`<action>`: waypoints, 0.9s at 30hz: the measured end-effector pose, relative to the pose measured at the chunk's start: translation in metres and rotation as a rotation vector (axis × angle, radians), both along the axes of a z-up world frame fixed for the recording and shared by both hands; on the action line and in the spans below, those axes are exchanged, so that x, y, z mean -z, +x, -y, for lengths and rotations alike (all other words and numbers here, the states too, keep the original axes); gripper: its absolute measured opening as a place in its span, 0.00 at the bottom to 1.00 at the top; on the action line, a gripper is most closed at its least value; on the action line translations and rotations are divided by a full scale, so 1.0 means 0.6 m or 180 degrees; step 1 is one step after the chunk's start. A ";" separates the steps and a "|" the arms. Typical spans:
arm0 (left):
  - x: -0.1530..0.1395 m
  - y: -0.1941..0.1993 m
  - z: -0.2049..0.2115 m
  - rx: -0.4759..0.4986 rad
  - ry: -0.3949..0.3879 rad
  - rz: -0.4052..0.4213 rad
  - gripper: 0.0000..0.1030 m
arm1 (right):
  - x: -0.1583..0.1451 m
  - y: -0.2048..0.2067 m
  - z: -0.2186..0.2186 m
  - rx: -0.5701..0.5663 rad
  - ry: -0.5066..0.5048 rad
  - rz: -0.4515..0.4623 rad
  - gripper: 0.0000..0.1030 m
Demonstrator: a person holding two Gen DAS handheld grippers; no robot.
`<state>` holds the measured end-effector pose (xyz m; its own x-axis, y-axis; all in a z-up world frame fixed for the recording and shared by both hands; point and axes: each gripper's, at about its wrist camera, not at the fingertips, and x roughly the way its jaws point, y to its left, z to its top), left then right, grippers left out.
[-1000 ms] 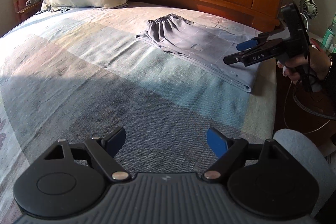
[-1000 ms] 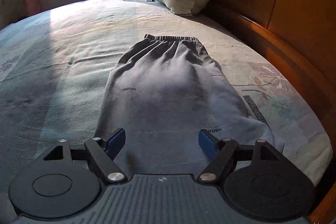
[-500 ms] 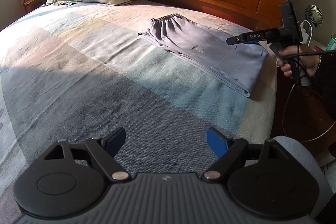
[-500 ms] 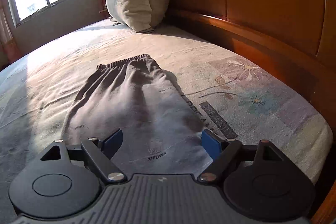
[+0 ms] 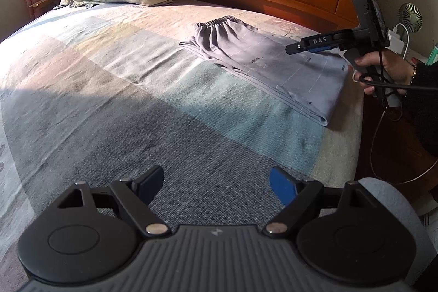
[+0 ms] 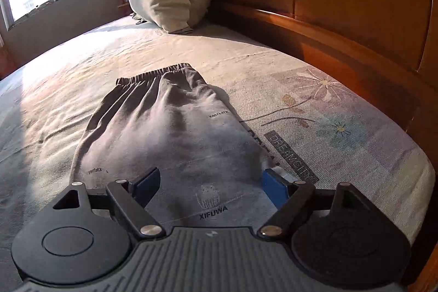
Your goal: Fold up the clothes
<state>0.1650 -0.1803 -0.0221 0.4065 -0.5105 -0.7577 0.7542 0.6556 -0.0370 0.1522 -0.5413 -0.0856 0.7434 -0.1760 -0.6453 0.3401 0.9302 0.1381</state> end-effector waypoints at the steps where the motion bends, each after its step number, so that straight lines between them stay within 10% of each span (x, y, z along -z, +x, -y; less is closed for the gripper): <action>1: 0.001 0.001 -0.002 -0.0004 0.0010 -0.0006 0.82 | -0.010 0.002 -0.005 -0.0056 -0.0008 0.0083 0.83; 13: 0.012 0.005 -0.007 -0.0095 0.0073 -0.0054 0.82 | 0.010 0.139 -0.078 -0.0738 -0.0177 -0.0086 0.89; 27: 0.009 0.003 -0.012 -0.0153 0.0062 -0.0059 0.82 | 0.014 0.149 -0.123 -0.0919 -0.0009 -0.0128 0.95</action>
<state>0.1670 -0.1729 -0.0272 0.4161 -0.4757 -0.7749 0.7211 0.6918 -0.0375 0.2414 -0.4678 -0.0940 0.7367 0.0373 -0.6751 0.0664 0.9897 0.1271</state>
